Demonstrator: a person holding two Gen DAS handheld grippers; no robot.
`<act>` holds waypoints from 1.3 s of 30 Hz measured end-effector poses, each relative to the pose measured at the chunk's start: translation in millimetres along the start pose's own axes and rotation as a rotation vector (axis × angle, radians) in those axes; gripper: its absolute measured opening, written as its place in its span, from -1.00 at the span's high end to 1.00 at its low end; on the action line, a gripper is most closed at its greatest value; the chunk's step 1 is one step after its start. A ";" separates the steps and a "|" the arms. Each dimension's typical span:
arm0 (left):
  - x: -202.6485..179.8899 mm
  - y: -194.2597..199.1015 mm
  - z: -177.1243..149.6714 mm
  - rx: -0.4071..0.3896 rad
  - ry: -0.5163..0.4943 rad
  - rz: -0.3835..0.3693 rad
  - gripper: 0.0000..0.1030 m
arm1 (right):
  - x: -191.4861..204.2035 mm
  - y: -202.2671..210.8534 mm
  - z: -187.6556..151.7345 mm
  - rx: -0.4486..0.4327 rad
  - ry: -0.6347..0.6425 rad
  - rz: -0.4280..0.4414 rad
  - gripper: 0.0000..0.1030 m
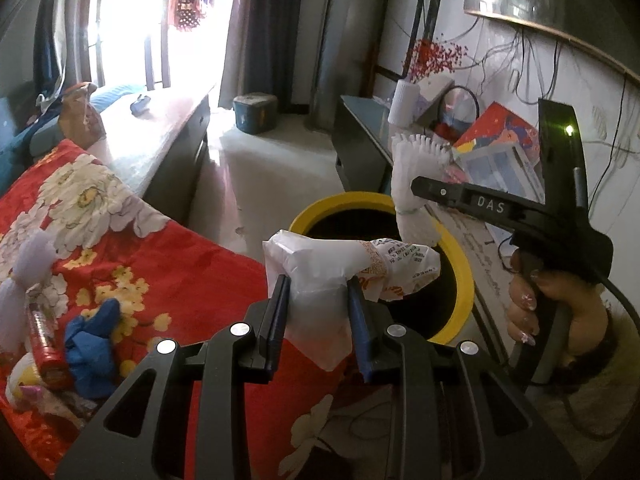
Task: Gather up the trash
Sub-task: 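Carry the white bag and tissue over the yellow-rimmed bin with both tools, then open both tools to drop the bag and tissue into the bin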
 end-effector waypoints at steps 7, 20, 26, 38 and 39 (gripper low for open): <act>-13.0 -28.4 -13.5 0.053 -0.036 0.015 0.46 | -19.2 -13.7 -11.8 0.046 -0.022 -0.025 0.91; -32.7 -51.2 -13.0 0.061 -0.086 0.011 0.45 | -43.0 -24.3 -22.0 0.085 -0.083 -0.042 0.91; -40.7 -60.6 -8.7 0.059 -0.100 0.002 0.35 | -47.3 -22.0 -18.8 0.082 -0.107 -0.032 0.84; -19.8 -40.5 -3.0 -0.002 -0.015 -0.007 -0.60 | -41.1 -12.7 -11.4 0.046 -0.079 -0.058 0.17; -18.2 -37.6 -2.6 -0.009 -0.008 -0.003 -0.62 | -38.3 -11.9 -10.7 0.043 -0.069 -0.059 0.15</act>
Point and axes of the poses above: each gripper's, at about its wrist camera, not at the fingertips, and y roughly against the way its jaws point, x to its left, z to its top, the point moved 2 cm from there along -y, roughly the way its jaws point, and after that the axes turned 11 degrees about -x, right-handed, at the moved point
